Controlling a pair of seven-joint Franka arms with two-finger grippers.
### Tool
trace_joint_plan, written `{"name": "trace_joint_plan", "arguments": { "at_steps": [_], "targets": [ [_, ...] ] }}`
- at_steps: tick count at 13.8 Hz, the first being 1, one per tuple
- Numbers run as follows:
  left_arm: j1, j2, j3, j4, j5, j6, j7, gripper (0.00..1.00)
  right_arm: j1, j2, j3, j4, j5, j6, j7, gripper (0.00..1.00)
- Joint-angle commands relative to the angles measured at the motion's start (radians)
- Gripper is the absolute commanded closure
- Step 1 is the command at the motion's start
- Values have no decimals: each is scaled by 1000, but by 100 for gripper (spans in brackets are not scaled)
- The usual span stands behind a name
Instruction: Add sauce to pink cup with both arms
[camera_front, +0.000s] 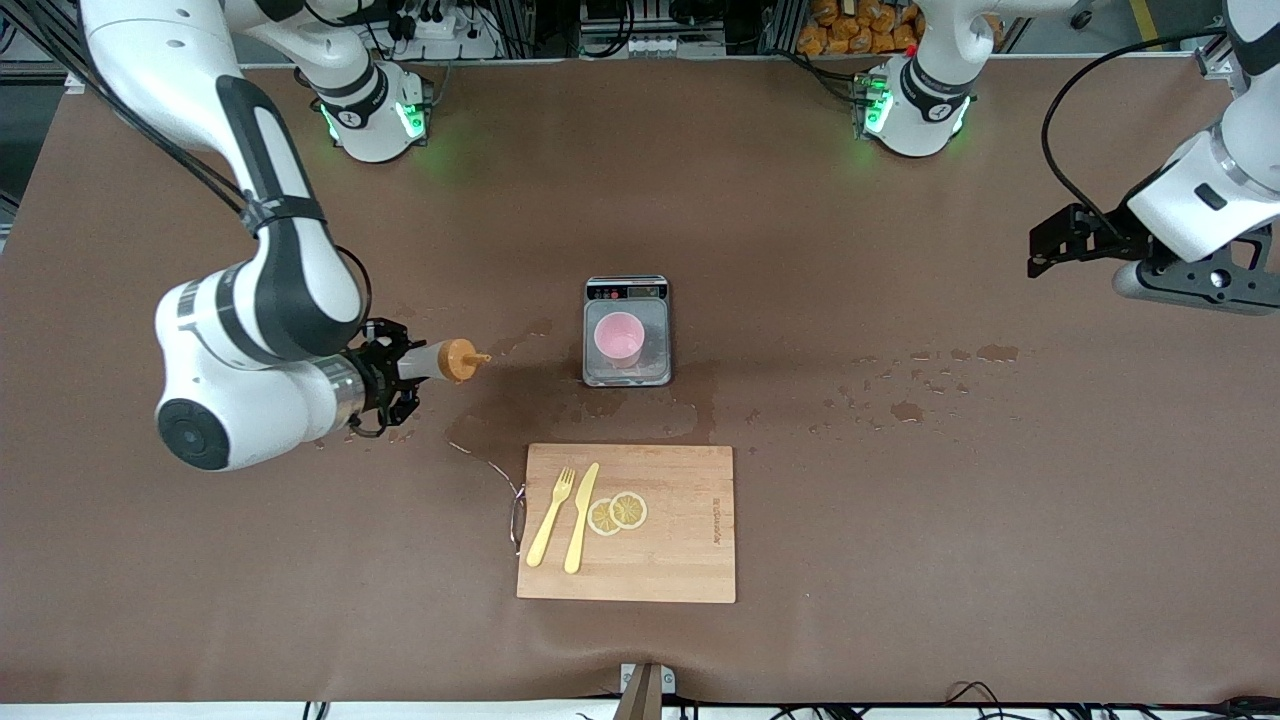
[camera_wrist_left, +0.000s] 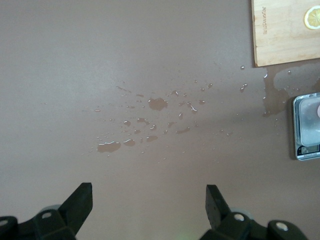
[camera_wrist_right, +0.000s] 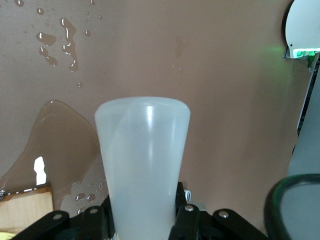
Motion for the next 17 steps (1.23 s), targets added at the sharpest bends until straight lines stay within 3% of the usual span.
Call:
{"name": "trace_joint_plan", "arguments": {
  "at_steps": [1, 17],
  "targets": [
    [14, -28, -5, -7, 34, -22, 38, 0, 62, -22, -7, -23, -40, 25, 96, 59],
    [20, -9, -5, -8, 40, 50, 22, 0, 272, 23, -7, -16, -174, 23, 467, 68]
  ]
}}
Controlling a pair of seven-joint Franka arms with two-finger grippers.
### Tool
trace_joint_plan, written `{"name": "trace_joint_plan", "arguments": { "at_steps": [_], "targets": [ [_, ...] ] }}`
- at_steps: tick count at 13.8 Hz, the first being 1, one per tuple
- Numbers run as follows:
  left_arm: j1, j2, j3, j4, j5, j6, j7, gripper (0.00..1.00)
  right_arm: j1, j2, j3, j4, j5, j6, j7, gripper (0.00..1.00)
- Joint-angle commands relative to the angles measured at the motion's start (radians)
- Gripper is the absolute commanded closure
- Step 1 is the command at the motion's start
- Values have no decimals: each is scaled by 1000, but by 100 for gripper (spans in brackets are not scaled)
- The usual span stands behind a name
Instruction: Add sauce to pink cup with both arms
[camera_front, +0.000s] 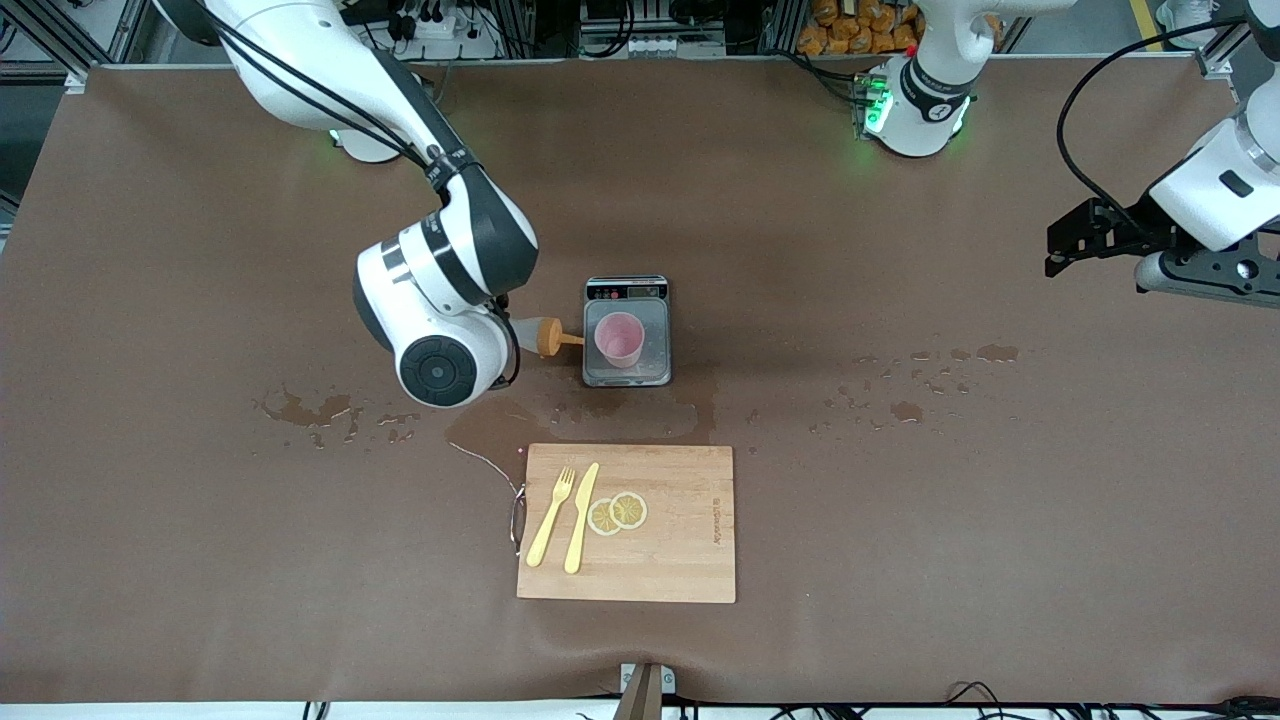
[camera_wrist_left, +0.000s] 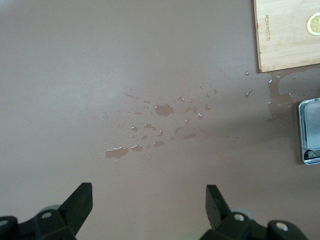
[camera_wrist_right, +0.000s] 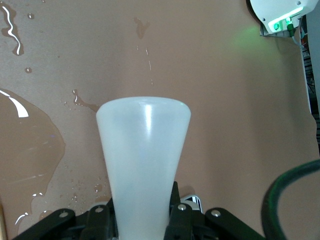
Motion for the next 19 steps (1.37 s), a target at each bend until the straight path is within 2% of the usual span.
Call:
{"name": "trace_joint_plan", "arguments": {
  "at_steps": [1, 4, 8, 11, 15, 19],
  "targets": [
    [5, 2, -5, -5, 26, 19, 5, 0, 40, -11, -5, 1, -68, -13, 86, 68],
    [7, 5, -5, -5, 26, 19, 5, 0, 66, -11, -7, 9, -113, -73, 129, 68],
    [7, 7, -5, -5, 24, 20, 5, 0, 77, 3, -7, 70, -177, -175, 150, 68],
    [7, 7, -5, -5, 24, 20, 5, 0, 77, 27, -8, 135, -179, -218, 184, 68],
    [7, 8, -4, -6, 24, 20, 5, 0, 109, 64, -8, 144, -252, -263, 189, 68],
    [8, 8, -4, -6, 24, 20, 5, 0, 114, 71, -8, 168, -263, -317, 196, 68]
  ]
}}
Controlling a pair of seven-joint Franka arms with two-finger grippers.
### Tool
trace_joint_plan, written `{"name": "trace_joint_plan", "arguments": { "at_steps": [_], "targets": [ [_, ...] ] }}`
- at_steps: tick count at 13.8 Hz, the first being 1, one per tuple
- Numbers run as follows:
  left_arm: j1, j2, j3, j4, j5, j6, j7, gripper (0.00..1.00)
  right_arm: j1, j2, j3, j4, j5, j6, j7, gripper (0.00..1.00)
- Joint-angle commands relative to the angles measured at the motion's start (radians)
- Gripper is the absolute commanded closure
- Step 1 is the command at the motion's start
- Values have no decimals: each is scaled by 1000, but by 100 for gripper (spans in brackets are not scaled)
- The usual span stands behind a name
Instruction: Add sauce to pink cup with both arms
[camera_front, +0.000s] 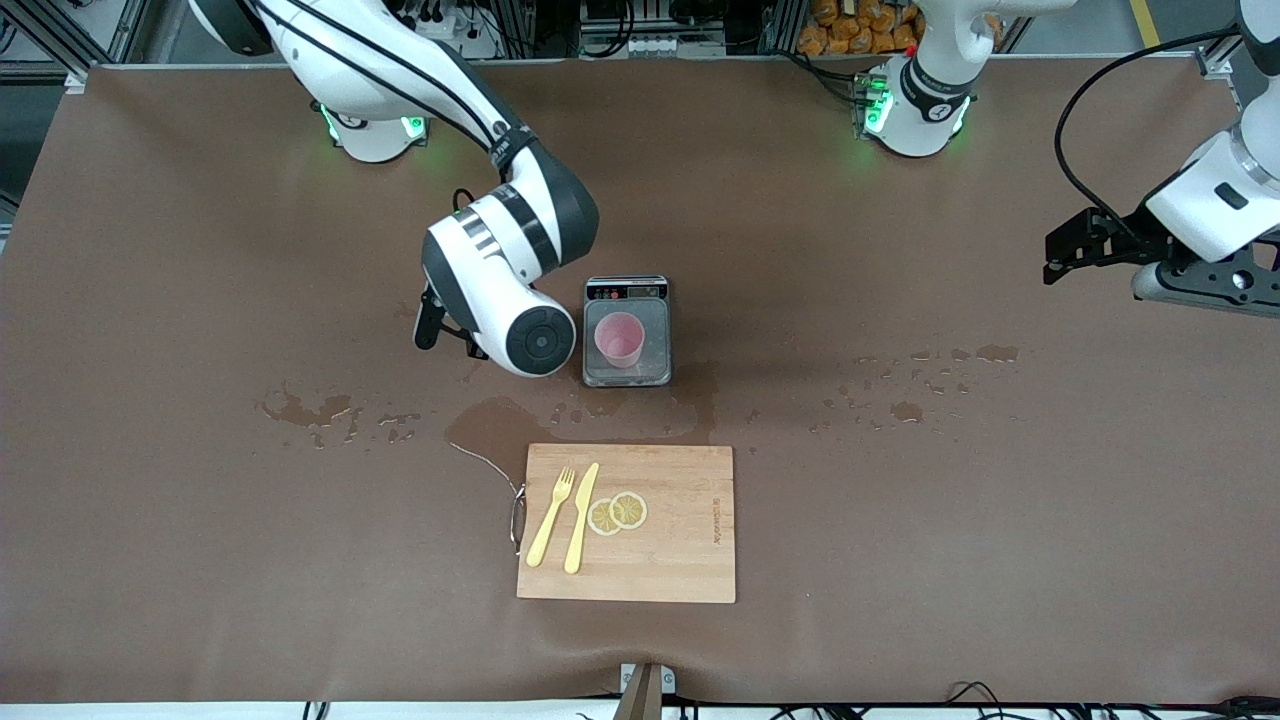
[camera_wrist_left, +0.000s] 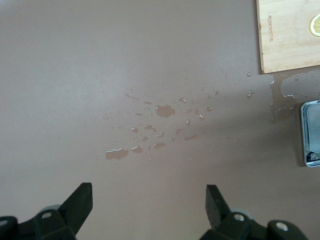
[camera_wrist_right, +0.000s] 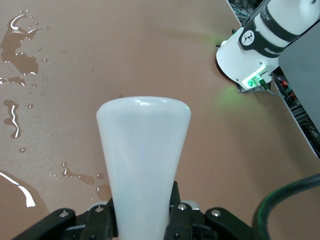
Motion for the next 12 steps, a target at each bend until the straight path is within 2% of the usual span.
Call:
{"name": "trace_joint_plan", "arguments": {
  "at_steps": [1, 5, 9, 12],
  "targets": [
    [5, -2, -4, -1, 24, 9, 5, 0, 11, 17, -8, 75, -25, -75, 13, 68],
    [5, -3, -4, -1, 24, 9, 5, 0, 5, 20, -8, 87, -22, -72, 13, 72],
    [5, -2, -4, -1, 24, 8, 5, 0, 1, 25, -5, 98, -19, -54, 12, 88],
    [18, -2, -5, -1, 24, 9, 5, 0, 6, 27, -4, 98, -14, -25, 12, 95]
  ]
}}
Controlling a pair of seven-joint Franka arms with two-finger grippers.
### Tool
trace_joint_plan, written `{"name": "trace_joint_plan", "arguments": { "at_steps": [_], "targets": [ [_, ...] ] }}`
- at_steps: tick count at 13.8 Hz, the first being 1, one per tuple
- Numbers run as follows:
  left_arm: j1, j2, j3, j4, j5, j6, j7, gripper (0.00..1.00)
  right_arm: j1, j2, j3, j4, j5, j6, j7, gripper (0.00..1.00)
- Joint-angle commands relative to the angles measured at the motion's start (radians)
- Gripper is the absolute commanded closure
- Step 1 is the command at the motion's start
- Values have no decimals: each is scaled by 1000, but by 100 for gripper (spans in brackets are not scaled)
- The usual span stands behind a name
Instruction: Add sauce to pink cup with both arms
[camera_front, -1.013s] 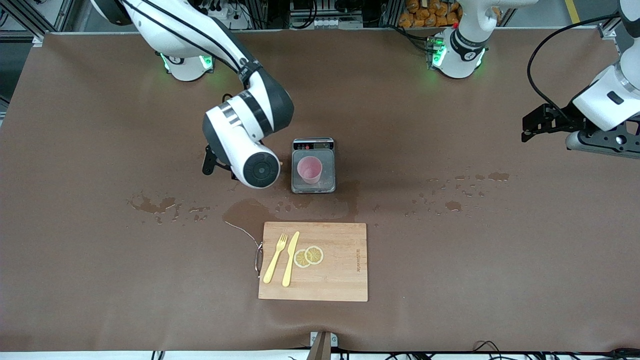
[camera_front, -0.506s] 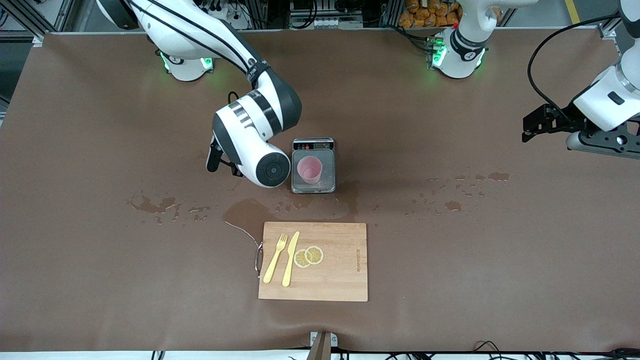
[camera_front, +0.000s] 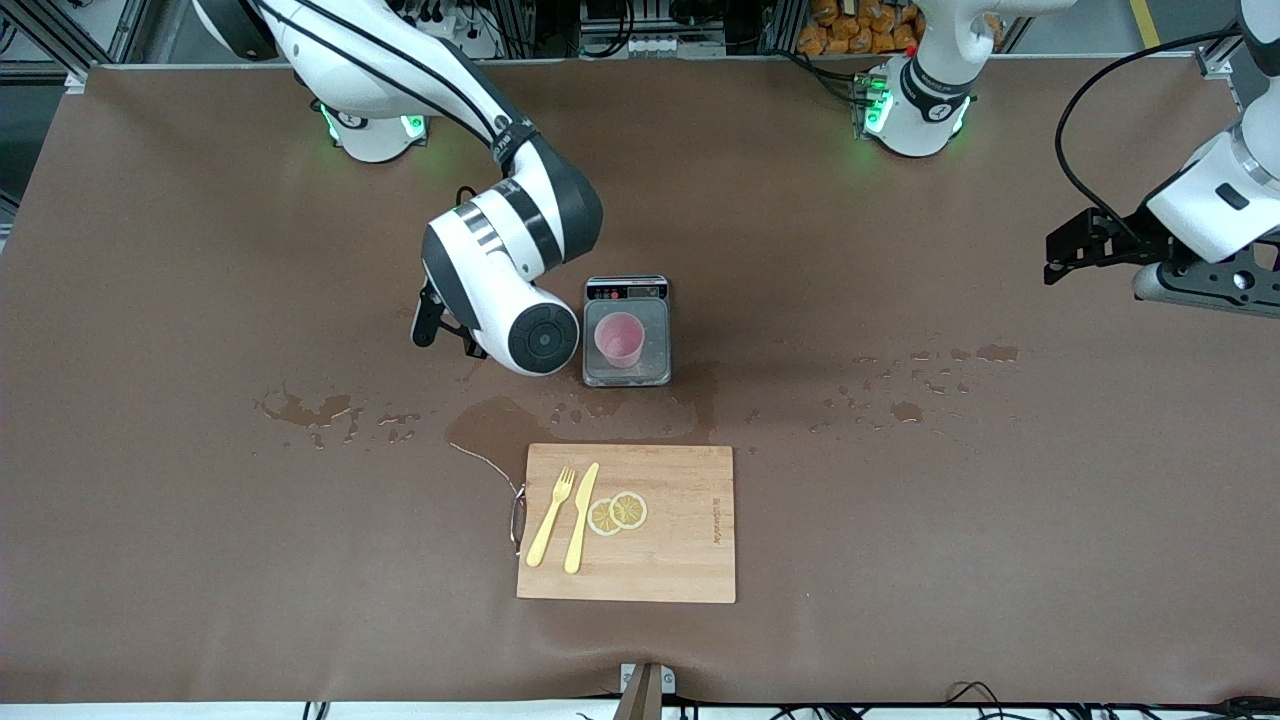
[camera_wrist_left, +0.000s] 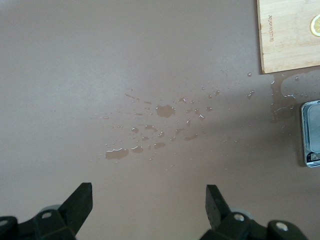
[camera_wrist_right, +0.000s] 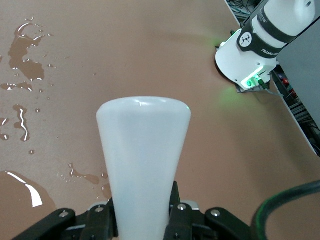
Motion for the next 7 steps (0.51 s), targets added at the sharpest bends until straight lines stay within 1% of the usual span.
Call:
{"name": "trace_joint_plan", "arguments": {
  "at_steps": [1, 3, 7],
  "targets": [
    [18, -2, -6, -1, 24, 9, 7, 0, 8, 16, 4, 38, -12, 6, 9, 98],
    [18, 1, -6, -1, 24, 9, 8, 0, 8, 16, 6, 38, -11, 17, 9, 100],
    [21, 1, -6, -1, 23, 9, 10, 0, 10, 21, 9, 38, -11, 19, 9, 100]
  ]
}}
